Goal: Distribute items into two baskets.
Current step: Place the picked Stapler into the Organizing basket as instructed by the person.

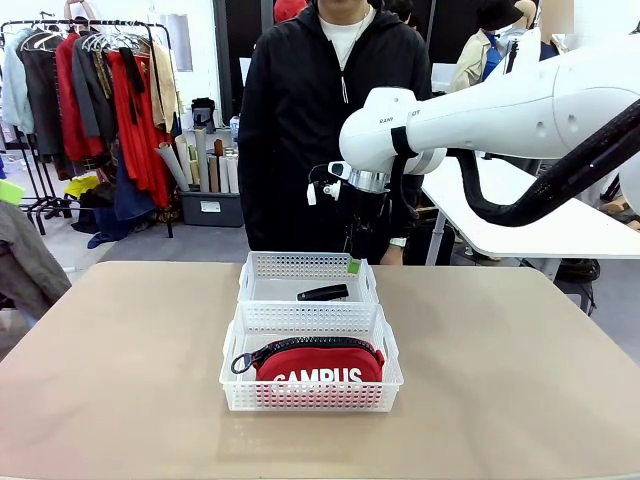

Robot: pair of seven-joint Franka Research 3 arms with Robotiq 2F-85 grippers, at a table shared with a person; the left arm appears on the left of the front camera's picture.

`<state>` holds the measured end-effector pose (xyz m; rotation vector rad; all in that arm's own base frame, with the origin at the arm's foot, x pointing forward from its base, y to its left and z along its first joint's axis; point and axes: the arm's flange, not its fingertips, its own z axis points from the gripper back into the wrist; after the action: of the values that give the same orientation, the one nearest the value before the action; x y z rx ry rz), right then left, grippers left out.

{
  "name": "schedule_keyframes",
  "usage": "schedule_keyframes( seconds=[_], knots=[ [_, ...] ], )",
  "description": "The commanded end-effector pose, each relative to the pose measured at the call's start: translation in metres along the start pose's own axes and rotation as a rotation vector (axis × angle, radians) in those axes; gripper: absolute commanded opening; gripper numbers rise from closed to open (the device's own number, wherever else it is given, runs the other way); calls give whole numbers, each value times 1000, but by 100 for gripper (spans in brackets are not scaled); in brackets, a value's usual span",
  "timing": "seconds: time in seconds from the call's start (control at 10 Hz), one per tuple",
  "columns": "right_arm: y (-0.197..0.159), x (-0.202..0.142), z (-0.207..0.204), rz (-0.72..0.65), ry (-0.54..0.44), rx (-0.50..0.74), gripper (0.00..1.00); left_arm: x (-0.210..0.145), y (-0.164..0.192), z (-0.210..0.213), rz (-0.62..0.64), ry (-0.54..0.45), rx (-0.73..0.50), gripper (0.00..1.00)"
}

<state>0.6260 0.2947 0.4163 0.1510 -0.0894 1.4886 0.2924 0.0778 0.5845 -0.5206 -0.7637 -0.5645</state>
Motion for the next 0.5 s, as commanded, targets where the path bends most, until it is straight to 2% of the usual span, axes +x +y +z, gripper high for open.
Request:
schedule_keyframes(
  seconds=[0.0, 0.2, 0.4],
  knots=[
    [3, -16, 6, -51, -30, -32, 100, -1, -1, 0, -1, -2, -1, 100],
    [13, -41, 26, -106, -98, -53, 100, -1, -1, 0, -1, -2, -1, 100],
    [26, -73, 63, -145, -164, -69, 100, -1, -1, 0, -1, -2, -1, 100]
  ],
)
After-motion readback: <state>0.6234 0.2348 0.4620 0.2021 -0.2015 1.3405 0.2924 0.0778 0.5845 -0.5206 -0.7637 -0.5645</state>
